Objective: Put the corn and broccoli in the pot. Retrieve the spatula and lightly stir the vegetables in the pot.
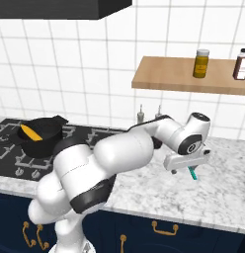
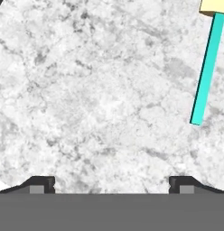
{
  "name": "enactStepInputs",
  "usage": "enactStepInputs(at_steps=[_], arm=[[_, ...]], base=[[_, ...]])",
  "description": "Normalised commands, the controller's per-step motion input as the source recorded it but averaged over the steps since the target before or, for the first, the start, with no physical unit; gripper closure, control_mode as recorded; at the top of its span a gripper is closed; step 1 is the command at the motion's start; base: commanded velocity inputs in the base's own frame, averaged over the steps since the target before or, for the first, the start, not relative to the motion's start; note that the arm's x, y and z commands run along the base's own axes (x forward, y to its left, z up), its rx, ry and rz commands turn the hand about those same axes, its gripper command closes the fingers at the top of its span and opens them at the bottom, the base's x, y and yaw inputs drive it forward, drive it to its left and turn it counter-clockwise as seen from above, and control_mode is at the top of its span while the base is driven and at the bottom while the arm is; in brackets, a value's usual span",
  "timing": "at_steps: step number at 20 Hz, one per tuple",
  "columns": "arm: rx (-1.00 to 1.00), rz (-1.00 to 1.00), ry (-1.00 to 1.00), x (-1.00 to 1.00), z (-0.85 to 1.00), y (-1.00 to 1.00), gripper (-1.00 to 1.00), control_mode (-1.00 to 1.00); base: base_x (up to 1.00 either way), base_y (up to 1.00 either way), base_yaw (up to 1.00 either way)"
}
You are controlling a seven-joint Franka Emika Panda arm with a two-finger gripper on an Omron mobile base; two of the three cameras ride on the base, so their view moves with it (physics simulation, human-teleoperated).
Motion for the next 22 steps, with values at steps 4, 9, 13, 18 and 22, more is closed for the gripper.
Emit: enactStepInputs(at_steps=[4, 9, 13, 18, 22], arm=[[0.00, 0.00, 0.00, 0.29, -0.28, -0.21, -1.00, -1.00], [0.00, 0.00, 0.00, 0.29, -0.25, -0.31, -1.00, -1.00], [0.00, 0.00, 0.00, 0.25, -0.25, -0.19, -1.00, -1.00], [0.00, 0.00, 0.00, 0.16, -0.12, -0.30, -1.00, -1.00], [0.00, 0.00, 0.02, 0.15, -0.14, -0.18, -1.00, -1.00]], base=[[0.00, 0.00, 0.00], [0.00, 0.00, 0.00], [0.00, 0.00, 0.00], [0.00, 0.00, 0.00], [0.00, 0.00, 0.00]])
